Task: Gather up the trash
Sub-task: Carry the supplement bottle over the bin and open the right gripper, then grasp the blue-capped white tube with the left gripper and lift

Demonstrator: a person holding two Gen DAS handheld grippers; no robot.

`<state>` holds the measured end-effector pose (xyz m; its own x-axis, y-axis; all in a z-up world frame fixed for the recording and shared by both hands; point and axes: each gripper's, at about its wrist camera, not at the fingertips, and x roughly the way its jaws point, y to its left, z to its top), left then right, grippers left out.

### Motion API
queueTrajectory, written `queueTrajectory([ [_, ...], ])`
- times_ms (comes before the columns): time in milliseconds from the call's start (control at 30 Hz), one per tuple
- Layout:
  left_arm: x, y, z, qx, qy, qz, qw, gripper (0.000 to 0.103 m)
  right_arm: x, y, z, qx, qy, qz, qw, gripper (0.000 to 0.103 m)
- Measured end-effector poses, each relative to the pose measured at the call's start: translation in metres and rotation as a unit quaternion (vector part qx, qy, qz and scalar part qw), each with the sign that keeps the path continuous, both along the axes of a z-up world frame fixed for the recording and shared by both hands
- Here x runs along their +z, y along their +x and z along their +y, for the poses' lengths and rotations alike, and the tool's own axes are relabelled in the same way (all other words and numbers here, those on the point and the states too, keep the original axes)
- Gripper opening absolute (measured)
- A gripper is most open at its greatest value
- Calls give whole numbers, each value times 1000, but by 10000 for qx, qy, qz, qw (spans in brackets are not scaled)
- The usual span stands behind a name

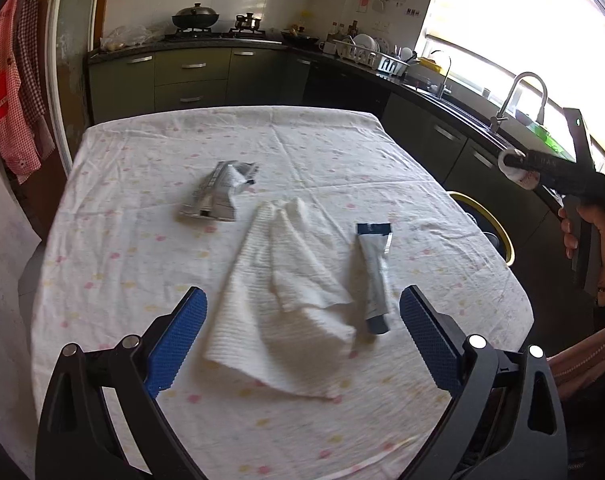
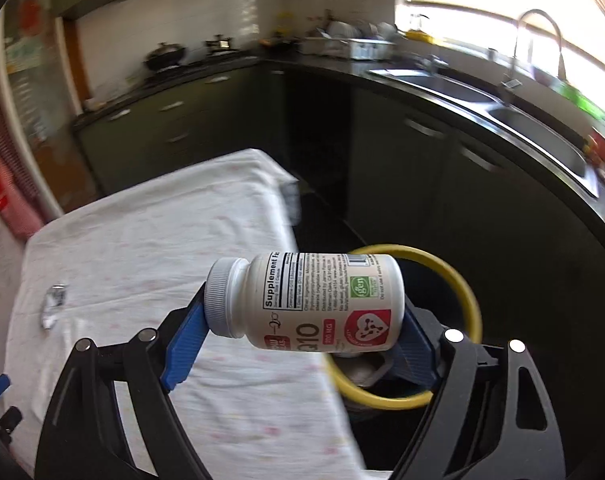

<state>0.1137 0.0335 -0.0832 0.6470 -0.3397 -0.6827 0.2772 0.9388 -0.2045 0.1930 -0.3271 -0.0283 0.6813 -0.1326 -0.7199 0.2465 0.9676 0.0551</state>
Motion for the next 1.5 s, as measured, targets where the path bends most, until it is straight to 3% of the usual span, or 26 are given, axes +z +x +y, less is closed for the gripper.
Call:
queueTrajectory([
  [200, 9, -9, -41, -138, 298, -82, 9994, 96, -32, -3, -55, -85, -102, 445, 9989, 80],
  [467, 16, -21, -73, -203, 508, -83, 9985, 96, -71, 7, -89, -55, 34, 759, 9971, 81],
  [700, 19, -27, -97, -402, 722, -136, 9965, 96, -59, -16, -98, -97, 330, 290, 9990, 85],
  [900, 11, -20, -99, -598, 820, -59, 9948, 96, -58, -45, -92, 2, 588, 261, 9979, 86],
  [1067, 3, 7, -92, -866, 615, 222, 9941, 95, -62, -55, -80, 126, 751, 248, 9968, 86],
  [1200, -6, 32, -102, -1128, 569, 483, 9908, 82, -67, -54, -70, 258, 812, 293, 9959, 86],
  [1367, -18, 62, -117, -1182, 751, 729, 9875, 79, -67, -54, -61, 379, 843, 299, 9953, 86],
  [1500, -29, 77, -121, -1113, 905, 973, 9849, 70, -66, -56, -60, 396, 804, 280, 9956, 86],
])
